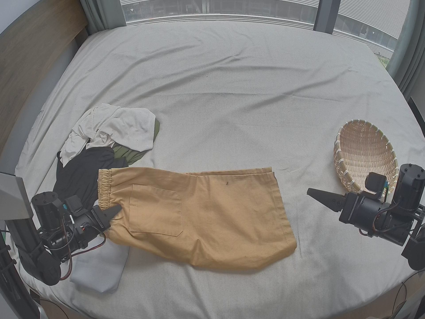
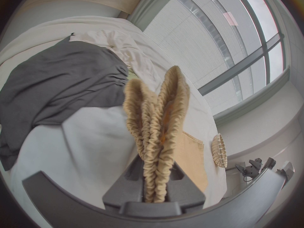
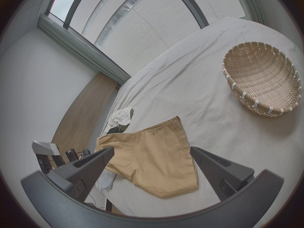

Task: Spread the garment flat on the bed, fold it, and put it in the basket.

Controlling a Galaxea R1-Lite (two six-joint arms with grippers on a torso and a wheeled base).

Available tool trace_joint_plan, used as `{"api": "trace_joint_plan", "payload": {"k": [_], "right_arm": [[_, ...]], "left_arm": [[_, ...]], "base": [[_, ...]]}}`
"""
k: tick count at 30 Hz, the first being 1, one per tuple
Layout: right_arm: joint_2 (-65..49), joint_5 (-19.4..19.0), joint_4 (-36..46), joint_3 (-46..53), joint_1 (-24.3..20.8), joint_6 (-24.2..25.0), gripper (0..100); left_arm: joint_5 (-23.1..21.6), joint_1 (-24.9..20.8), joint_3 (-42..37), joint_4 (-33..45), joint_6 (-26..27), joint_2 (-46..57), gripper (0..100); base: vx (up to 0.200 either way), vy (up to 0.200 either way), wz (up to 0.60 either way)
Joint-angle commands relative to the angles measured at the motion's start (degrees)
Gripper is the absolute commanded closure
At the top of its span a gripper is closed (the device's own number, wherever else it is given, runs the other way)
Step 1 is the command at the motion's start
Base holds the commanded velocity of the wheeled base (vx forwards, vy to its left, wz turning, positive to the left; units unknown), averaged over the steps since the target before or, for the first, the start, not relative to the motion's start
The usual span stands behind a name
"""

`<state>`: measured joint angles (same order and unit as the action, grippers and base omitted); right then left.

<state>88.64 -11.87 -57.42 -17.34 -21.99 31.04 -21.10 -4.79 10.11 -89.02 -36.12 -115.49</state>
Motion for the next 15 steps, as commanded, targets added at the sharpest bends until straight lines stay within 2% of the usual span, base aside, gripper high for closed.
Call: {"api": "trace_joint_plan", "payload": {"k": [1, 9, 12, 15], "right_arm": [[0.7, 0.1, -0.1, 0.4, -1.3, 0.3, 0], [1.1, 0.1, -0.1, 0.4, -1.4, 0.3, 0], [0.9, 0.1, -0.1, 0.4, -1.4, 0.3, 0], [0.9, 0.0, -0.2, 0.5, -1.3, 0.3, 0]], "left_arm": [[0.0, -6.7, 2.2, 0.0, -0.4, 0.1, 100], [0.4, -15.6, 7.0, 0.0, -0.8, -0.5, 100], [0.4, -16.9, 7.7, 0.0, -0.9, -0.5, 100], [0.4, -20.1, 9.8, 0.0, -1.1, -1.0, 100]], "base": [[0.0, 0.0, 0.0], [0.0, 0.0, 0.0], [0.0, 0.0, 0.0], [0.0, 0.0, 0.0]]}}
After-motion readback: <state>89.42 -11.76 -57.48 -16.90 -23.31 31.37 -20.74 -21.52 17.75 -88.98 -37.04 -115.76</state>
